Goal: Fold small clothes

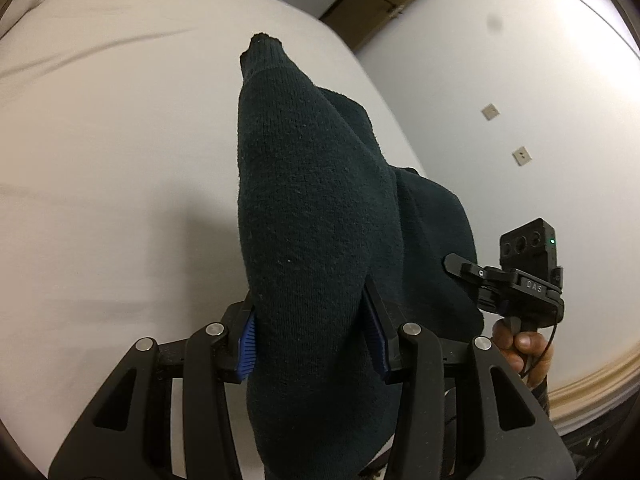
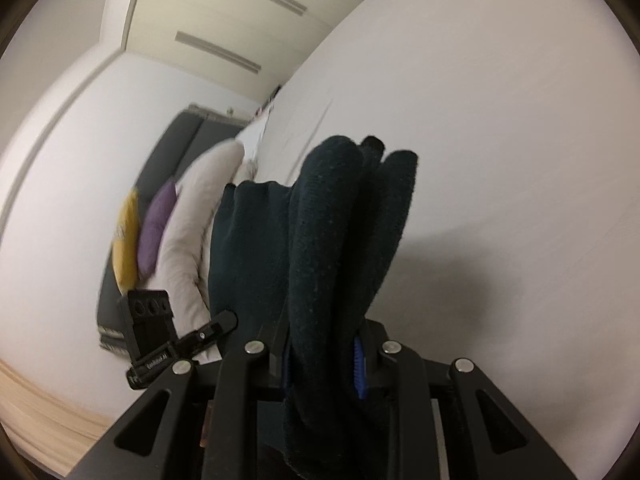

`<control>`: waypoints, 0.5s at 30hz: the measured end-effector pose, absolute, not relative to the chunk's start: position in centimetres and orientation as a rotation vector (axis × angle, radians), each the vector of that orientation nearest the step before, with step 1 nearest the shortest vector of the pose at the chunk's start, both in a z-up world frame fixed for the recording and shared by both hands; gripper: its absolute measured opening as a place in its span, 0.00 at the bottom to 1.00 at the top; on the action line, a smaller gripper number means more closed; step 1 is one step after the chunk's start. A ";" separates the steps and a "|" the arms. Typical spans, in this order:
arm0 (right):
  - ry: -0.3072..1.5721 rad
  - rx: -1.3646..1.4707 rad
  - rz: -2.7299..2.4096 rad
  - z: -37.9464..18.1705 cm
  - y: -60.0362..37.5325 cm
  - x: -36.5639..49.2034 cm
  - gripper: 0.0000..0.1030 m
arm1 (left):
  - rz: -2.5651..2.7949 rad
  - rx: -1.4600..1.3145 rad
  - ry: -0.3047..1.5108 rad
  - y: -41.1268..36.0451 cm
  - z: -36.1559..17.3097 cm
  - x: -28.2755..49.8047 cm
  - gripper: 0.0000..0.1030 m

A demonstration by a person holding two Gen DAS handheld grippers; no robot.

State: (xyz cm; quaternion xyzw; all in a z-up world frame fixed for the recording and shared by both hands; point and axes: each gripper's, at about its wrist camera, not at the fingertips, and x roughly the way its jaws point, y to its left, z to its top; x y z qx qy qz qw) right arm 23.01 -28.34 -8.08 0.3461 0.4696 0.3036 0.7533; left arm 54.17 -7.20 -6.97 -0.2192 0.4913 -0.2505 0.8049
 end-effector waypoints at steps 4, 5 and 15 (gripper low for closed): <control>1.058 0.775 0.652 -10.2 -26.3 22.5 0.24 | -0.502 -0.475 1.064 -6.4 -8.7 52.8 0.42; 1.073 0.778 0.645 -11.0 -25.9 22.9 0.24 | -0.492 -0.457 1.070 -6.6 -9.4 52.6 0.42; 1.144 0.856 0.546 -19.1 -25.7 23.7 0.26 | -0.431 -0.437 1.103 -11.1 -15.6 55.3 0.49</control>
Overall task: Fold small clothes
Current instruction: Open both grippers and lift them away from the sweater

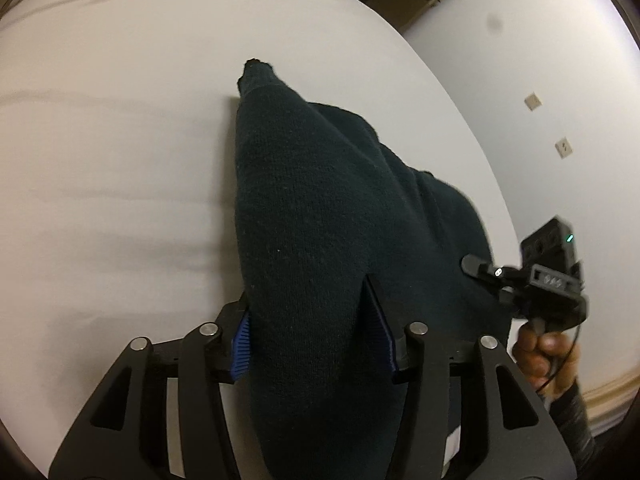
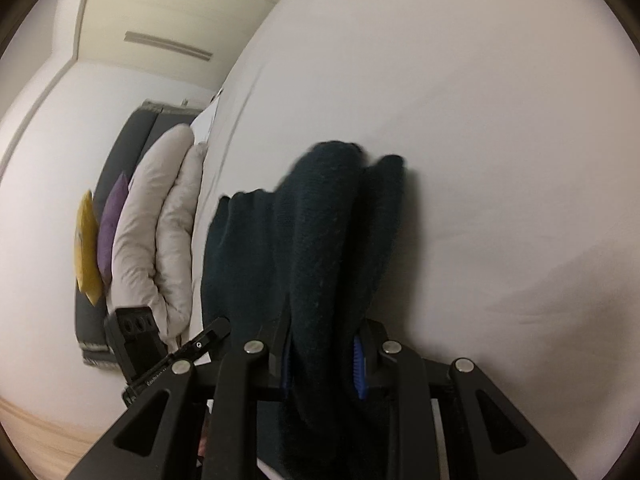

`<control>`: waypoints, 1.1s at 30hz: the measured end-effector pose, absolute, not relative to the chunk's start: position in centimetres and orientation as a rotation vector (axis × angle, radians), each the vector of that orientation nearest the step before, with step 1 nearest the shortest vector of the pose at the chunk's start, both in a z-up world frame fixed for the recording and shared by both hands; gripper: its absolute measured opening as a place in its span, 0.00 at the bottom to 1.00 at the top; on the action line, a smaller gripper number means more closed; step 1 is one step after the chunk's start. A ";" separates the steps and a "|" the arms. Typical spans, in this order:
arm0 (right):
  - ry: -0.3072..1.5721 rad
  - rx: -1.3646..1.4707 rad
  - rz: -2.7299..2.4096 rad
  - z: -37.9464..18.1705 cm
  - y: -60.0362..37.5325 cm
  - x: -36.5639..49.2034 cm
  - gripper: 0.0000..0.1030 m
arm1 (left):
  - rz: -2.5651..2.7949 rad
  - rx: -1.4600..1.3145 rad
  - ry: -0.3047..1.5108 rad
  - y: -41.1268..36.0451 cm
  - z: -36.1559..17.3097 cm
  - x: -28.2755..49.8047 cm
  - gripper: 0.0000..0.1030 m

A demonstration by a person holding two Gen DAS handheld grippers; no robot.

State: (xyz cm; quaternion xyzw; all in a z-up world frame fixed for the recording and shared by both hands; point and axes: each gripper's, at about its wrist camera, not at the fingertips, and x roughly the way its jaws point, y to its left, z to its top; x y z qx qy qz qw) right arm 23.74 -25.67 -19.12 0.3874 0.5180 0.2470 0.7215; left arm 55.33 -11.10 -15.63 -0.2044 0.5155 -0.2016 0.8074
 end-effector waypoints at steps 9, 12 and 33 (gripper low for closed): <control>1.068 0.855 0.550 -19.2 -26.6 23.3 0.36 | -0.412 -0.464 1.058 -10.0 -16.3 55.5 0.64; 1.008 0.785 0.474 -17.2 -27.8 22.1 0.54 | -0.362 -0.415 1.008 -9.5 -14.8 53.6 0.64; 0.128 0.232 0.189 5.7 -25.9 -0.3 1.00 | 0.005 -0.023 0.277 -11.8 4.6 32.2 1.00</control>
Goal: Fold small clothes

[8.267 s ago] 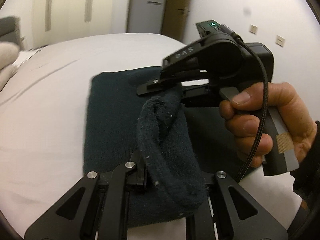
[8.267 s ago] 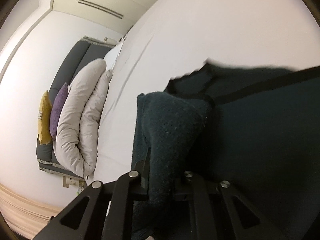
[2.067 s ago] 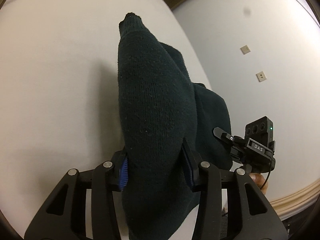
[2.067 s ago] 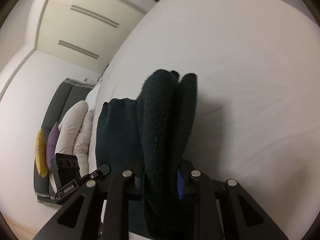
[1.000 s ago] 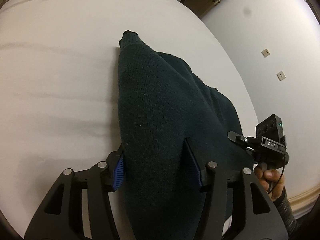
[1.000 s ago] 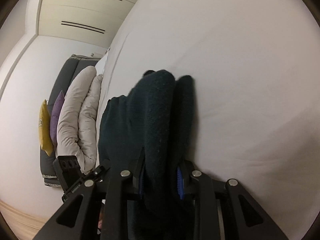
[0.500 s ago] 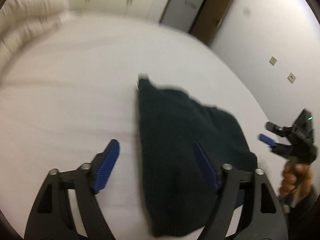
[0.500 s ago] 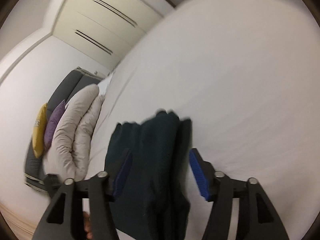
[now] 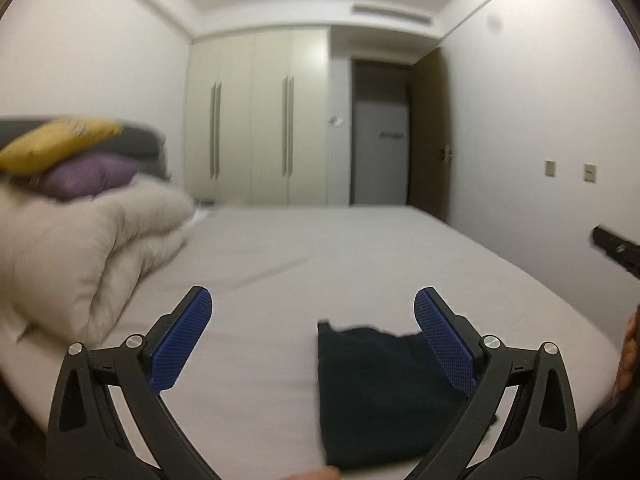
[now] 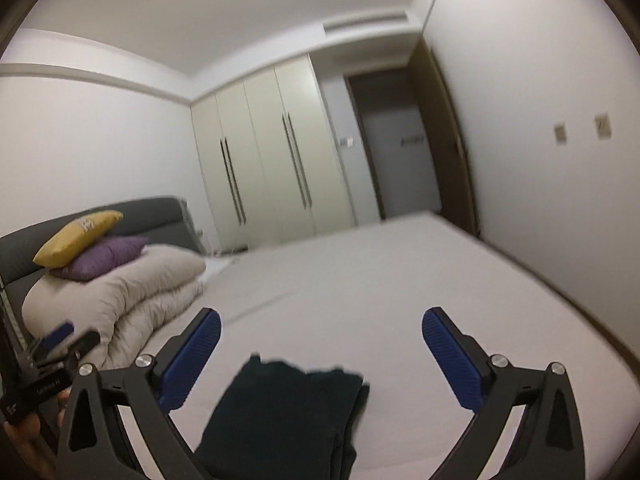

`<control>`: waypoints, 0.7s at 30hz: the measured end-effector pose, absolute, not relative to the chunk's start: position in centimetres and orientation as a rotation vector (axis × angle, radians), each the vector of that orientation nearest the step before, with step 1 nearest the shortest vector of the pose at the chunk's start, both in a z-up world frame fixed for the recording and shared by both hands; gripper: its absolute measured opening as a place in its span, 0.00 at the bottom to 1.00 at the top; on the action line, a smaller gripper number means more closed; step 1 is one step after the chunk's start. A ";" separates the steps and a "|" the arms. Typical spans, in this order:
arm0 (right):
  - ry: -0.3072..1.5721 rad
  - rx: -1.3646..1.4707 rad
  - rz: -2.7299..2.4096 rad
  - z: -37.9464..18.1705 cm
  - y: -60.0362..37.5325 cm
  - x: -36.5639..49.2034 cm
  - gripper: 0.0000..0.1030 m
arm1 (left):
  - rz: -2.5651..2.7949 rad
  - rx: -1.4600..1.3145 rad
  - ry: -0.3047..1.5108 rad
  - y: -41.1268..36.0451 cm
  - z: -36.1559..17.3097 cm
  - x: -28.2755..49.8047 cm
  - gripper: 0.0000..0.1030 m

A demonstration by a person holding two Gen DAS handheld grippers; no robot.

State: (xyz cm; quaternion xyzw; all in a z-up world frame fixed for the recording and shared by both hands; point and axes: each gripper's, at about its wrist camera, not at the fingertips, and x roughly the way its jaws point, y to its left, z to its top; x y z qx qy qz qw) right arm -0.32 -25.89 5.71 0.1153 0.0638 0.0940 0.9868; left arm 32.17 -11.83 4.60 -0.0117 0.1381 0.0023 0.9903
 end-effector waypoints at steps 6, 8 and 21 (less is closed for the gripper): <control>0.050 0.184 0.189 10.8 -26.4 -3.9 1.00 | -0.009 -0.054 0.339 -10.9 6.3 30.9 1.00; 0.106 0.181 0.195 11.0 -26.4 -3.7 1.00 | -0.001 -0.068 0.366 -10.7 6.2 30.6 1.00; 0.439 0.237 0.131 3.1 -23.2 -1.0 1.00 | 0.031 -0.019 0.583 -12.8 -0.9 32.9 1.00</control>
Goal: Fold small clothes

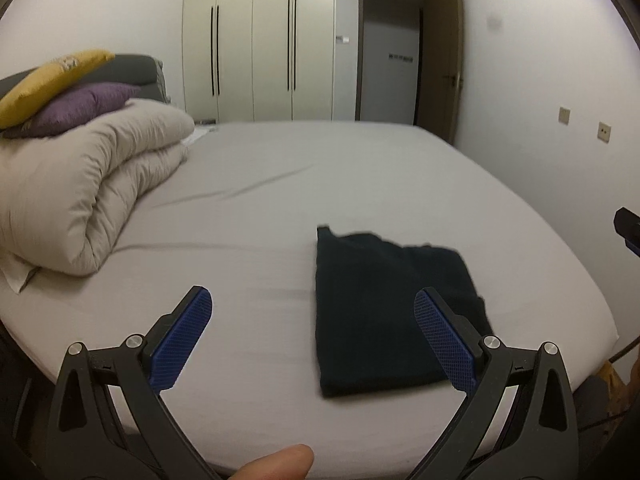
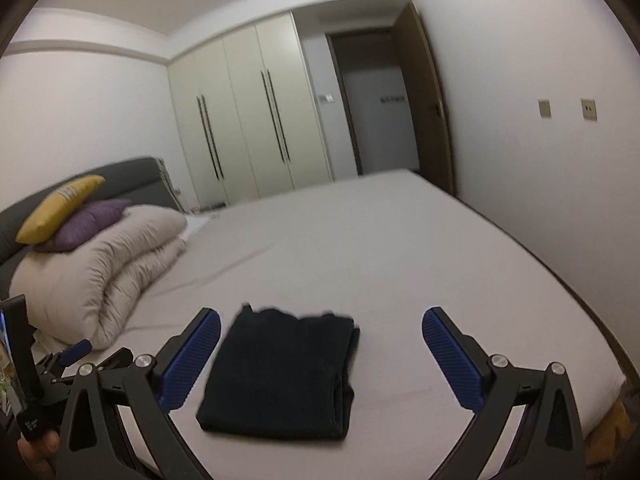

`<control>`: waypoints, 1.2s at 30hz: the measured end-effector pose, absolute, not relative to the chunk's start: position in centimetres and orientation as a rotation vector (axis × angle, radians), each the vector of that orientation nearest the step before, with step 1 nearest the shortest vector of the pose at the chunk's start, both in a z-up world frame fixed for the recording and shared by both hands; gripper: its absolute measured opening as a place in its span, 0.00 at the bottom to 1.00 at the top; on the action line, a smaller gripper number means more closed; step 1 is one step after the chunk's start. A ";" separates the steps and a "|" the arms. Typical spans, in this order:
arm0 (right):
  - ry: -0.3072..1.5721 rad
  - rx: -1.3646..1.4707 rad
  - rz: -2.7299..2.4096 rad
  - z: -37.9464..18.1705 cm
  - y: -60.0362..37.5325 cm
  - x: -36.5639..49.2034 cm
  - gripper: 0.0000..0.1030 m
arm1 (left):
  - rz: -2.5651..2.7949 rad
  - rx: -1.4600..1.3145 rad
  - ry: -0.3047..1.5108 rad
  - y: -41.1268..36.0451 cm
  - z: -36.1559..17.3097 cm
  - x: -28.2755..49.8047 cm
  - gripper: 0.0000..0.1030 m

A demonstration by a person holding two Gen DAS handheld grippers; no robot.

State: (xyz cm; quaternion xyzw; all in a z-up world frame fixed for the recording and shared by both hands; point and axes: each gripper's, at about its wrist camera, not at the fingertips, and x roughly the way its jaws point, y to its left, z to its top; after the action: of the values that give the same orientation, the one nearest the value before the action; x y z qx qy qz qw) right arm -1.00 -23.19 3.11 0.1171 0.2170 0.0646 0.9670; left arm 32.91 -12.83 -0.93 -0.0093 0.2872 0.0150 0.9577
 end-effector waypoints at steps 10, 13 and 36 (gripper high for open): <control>0.629 0.272 0.068 -0.8 -22.3 0.4 1.00 | 0.090 -0.017 0.718 -12.5 -5.8 35.6 1.00; 0.657 0.260 0.067 -1.5 -21.9 0.5 1.00 | 0.091 -0.027 0.749 -12.1 -6.8 36.1 1.00; 0.691 0.130 0.110 -2.7 -19.4 -0.3 1.00 | 0.072 -0.031 0.808 -11.9 -9.5 36.6 1.00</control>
State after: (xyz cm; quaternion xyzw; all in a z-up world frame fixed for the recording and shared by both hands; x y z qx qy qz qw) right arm -0.26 -19.37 -2.73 0.0637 0.3380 0.0541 0.9374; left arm 36.60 -11.90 -9.46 -0.0150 0.3932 0.0349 0.9187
